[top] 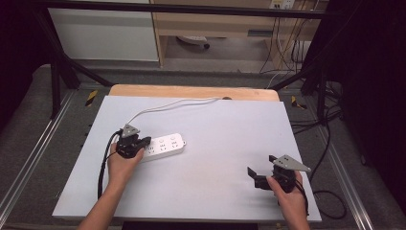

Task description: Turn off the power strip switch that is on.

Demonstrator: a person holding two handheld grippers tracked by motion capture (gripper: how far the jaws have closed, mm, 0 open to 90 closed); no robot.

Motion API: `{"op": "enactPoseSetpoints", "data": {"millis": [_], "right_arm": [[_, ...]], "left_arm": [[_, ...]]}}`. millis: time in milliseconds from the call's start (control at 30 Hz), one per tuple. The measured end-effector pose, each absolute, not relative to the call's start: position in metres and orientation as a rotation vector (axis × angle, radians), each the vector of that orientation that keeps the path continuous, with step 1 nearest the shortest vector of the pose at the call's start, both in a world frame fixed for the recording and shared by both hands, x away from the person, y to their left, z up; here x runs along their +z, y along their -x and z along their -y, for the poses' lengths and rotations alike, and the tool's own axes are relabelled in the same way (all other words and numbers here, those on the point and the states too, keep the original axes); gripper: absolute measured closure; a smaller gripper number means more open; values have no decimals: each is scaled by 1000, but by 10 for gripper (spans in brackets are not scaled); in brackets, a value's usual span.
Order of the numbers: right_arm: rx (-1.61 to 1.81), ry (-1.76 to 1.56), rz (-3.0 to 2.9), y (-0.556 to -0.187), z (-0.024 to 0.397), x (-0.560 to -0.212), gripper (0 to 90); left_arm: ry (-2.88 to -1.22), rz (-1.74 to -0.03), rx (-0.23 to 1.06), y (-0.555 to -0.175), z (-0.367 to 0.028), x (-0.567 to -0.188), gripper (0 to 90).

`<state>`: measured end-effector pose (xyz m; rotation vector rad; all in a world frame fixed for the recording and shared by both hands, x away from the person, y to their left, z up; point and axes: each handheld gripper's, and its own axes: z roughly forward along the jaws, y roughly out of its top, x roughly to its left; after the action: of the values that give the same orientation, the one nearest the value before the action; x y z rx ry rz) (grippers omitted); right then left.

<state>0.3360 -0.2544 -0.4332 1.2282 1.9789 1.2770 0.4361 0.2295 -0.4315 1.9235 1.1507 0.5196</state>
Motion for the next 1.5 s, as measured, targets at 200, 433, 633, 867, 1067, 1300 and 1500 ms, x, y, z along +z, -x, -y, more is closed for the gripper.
{"op": "enactPoseSetpoints", "data": {"millis": [200,433,633,867,1067,1300,1500], "right_arm": [[1278,-1231,-1980,-336,255,-433,31],[1277,-1229,-1980,-336,255,-433,31],[1276,-1229,-1980,-336,255,-433,31],[1276,-1230,-1980,-336,255,-433,32],[1273,-1229,-1981,-336,255,-433,31],[1274,-1230,-1980,-336,255,-433,31],[1274,-1230,-1980,-336,255,-433,31]], "left_arm": [[-1924,-1151,521,-436,-229,-432,900],[-1932,-1151,526,-436,-228,-432,900],[-1936,-1154,527,-436,-228,-433,900],[-1933,-1158,533,-436,-228,-434,900],[-1956,-1141,558,-435,-226,-434,900],[-1961,-1141,556,-435,-226,-434,900],[-1963,-1144,556,-435,-225,-433,900]]}}
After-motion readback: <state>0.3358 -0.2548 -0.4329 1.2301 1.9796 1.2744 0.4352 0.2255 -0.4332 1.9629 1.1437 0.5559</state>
